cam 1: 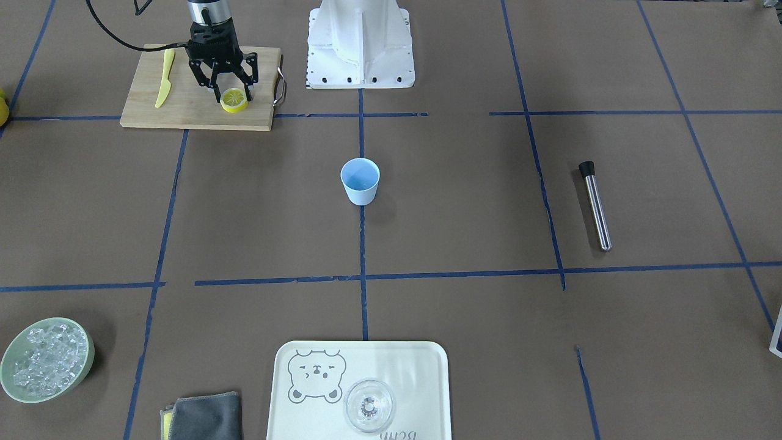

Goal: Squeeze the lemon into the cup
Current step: 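Close the right gripper on the lemon slice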

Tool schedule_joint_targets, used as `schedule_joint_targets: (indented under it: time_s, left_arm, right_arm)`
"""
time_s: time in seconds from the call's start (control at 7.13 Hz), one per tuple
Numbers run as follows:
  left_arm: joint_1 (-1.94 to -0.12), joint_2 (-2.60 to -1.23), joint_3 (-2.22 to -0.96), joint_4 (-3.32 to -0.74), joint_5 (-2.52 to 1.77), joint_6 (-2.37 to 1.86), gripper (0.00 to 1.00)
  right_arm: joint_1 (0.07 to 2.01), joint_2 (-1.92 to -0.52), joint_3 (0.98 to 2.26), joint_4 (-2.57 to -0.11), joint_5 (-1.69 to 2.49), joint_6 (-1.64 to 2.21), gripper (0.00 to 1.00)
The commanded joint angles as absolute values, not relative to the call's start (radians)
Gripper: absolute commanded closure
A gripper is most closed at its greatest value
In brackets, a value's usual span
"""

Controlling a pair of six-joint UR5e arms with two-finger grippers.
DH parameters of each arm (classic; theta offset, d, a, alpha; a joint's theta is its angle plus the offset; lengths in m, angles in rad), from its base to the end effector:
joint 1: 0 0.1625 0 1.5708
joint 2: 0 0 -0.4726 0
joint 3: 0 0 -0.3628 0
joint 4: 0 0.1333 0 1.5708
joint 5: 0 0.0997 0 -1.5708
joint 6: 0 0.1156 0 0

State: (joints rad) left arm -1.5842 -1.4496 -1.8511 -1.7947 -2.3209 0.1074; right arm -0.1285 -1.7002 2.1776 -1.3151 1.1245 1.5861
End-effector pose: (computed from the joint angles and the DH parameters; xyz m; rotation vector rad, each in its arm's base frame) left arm -0.0602 -0.4244 0.6153 0.4094 0.7184 0.2322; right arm -0.4253 -0.1298 0.4752 0.3727 -0.7486 0.0570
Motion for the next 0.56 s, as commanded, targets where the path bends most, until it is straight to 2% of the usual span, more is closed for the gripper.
schedule_joint_targets:
  time_s: [0.0, 0.14, 0.42]
  left_arm:
    - [-1.585, -1.45, -1.853, -1.795, -2.321, 0.107, 0.0]
    - [-1.585, -1.45, -1.852, -1.795, -2.321, 0.107, 0.0]
    - [-1.585, -1.45, -1.852, -1.795, -2.321, 0.107, 0.0]
  right_arm:
    - [-0.124, -1.7, 2.184, -1.315, 1.123, 1.586, 0.79]
    - [-0.118, -1.7, 2.2, -1.315, 1.123, 1.586, 0.87]
    - [-0.098, -1.703, 2.249, -1.319, 1.124, 1.582, 0.87]
